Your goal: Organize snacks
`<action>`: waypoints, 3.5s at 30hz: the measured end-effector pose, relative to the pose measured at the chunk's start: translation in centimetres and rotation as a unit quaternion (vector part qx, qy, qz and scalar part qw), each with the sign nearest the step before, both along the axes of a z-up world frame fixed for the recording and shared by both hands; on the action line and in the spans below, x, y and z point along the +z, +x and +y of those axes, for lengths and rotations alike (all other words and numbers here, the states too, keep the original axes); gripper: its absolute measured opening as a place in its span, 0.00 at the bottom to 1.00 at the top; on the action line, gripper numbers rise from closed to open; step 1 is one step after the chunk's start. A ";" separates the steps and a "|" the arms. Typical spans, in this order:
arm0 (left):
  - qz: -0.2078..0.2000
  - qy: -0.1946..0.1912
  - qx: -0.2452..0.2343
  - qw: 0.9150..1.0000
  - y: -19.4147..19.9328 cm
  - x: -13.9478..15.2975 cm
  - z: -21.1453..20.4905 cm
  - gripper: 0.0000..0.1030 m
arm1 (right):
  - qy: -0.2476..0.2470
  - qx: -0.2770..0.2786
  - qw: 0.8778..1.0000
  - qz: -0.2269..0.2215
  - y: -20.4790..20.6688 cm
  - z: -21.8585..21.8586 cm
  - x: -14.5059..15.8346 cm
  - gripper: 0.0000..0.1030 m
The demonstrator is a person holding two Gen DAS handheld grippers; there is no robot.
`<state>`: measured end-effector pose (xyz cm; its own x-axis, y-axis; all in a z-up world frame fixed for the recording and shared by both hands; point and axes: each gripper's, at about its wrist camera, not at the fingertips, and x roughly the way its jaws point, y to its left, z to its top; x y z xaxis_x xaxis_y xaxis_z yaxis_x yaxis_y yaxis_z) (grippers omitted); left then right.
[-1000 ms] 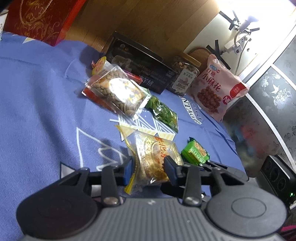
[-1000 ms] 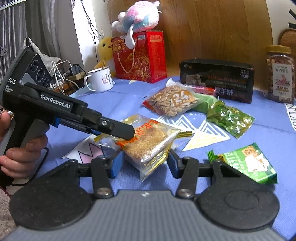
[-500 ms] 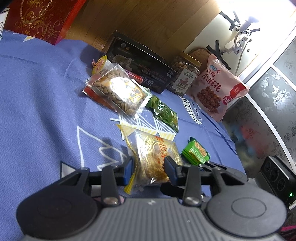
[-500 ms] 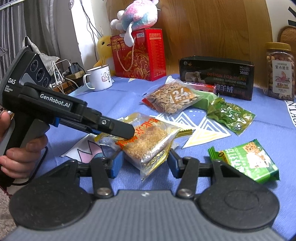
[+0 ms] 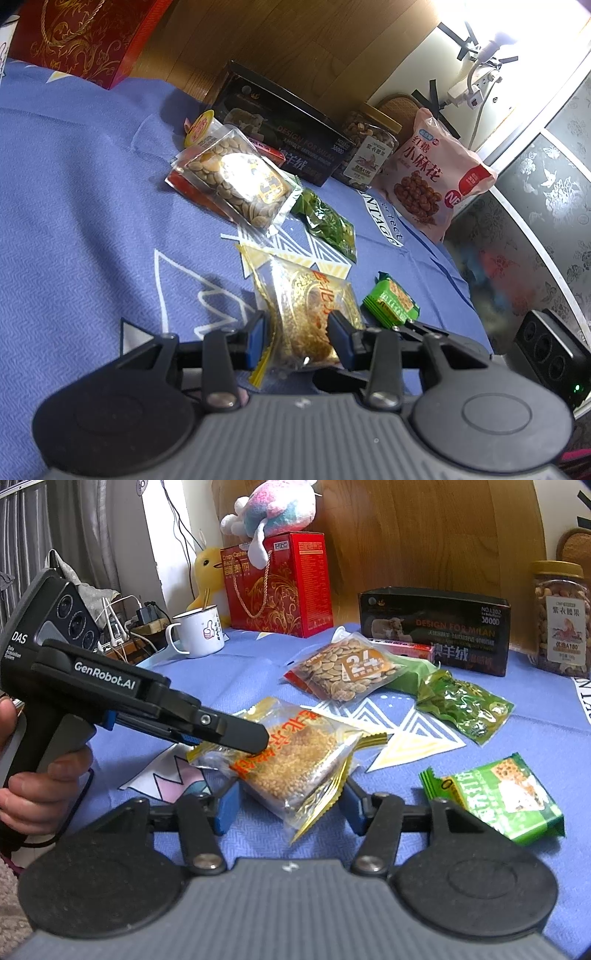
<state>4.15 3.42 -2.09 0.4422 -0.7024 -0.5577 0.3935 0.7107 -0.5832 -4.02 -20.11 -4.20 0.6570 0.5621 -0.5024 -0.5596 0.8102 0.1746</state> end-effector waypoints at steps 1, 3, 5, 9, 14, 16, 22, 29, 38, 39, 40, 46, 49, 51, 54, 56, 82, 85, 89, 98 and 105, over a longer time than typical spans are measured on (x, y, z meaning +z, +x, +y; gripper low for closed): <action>-0.001 0.000 -0.001 1.000 0.0 0.0 0.0 0.35 | -0.001 -0.001 1.000 -0.001 0.0 0.0 0.0 0.57; -0.005 0.001 -0.002 1.000 -0.1 0.1 0.0 0.35 | 0.000 -0.001 1.000 -0.003 0.0 0.0 0.0 0.55; -0.009 0.003 -0.003 1.000 -0.3 0.3 0.0 0.35 | 0.001 0.001 1.000 -0.005 0.0 0.0 0.0 0.54; -0.012 0.001 -0.001 1.000 -0.4 0.6 0.1 0.35 | 0.005 0.002 1.000 -0.007 -0.1 0.0 0.2 0.54; -0.016 -0.001 0.000 1.000 -0.5 0.7 0.2 0.35 | 0.012 0.000 1.000 -0.013 -0.2 -0.1 0.4 0.54; -0.013 0.000 -0.001 1.000 -0.5 0.6 0.2 0.35 | 0.013 0.000 1.000 -0.012 -0.1 -0.1 0.3 0.54; -0.008 0.002 -0.002 1.000 -0.3 0.4 0.1 0.35 | 0.009 0.000 1.000 -0.009 -0.1 0.0 0.1 0.54; -0.007 0.003 -0.002 1.000 -0.2 0.3 0.0 0.35 | 0.008 -0.001 1.000 -0.007 -0.1 0.0 0.1 0.54; -0.007 0.004 -0.002 1.000 -0.2 0.2 0.0 0.36 | 0.008 -0.002 1.000 -0.005 -0.1 0.0 0.1 0.55; -0.006 0.004 -0.002 1.000 -0.2 0.1 -0.1 0.36 | 0.009 -0.002 1.000 -0.005 -0.1 0.0 0.1 0.55; -0.006 0.004 -0.002 1.000 -0.1 0.1 -0.1 0.36 | 0.009 -0.002 1.000 -0.005 -0.1 0.0 0.0 0.56; -0.006 0.004 -0.002 1.000 -0.1 0.1 -0.1 0.36 | 0.009 -0.002 1.000 -0.004 -0.2 0.1 0.0 0.56; -0.006 0.003 -0.002 1.000 -0.1 0.1 -0.1 0.36 | 0.009 -0.002 1.000 -0.004 -0.1 0.0 0.0 0.56; -0.006 0.003 -0.002 1.000 -0.1 0.1 -0.1 0.36 | 0.009 -0.001 1.000 -0.004 -0.1 0.0 0.0 0.56; -0.006 0.003 -0.002 1.000 -0.1 0.1 -0.1 0.36 | 0.009 -0.001 1.000 -0.004 -0.1 0.0 0.0 0.57; -0.006 0.003 -0.002 1.000 0.0 0.1 -0.1 0.36 | 0.009 -0.001 1.000 -0.004 -0.1 0.0 0.0 0.57; -0.131 0.019 0.000 0.991 5.7 9.8 -3.9 0.35 | 0.035 -0.025 0.996 -0.076 5.1 -1.8 7.2 0.53; -0.144 0.017 0.003 0.989 8.9 10.9 -5.5 0.35 | 0.029 -0.039 0.995 -0.087 8.1 -2.6 8.5 0.53; -0.150 0.013 0.016 0.989 13.7 11.5 -7.9 0.35 | 0.028 -0.058 0.995 -0.080 13.1 -3.8 9.5 0.53; -0.112 0.025 0.046 0.992 22.9 8.5 -11.2 0.43 | -0.012 -0.081 0.996 -0.040 23.0 -5.2 8.5 0.55; -0.133 0.022 0.065 0.989 21.7 9.2 -9.8 0.47 | -0.007 -0.114 0.993 -0.037 23.5 -6.5 7.8 0.59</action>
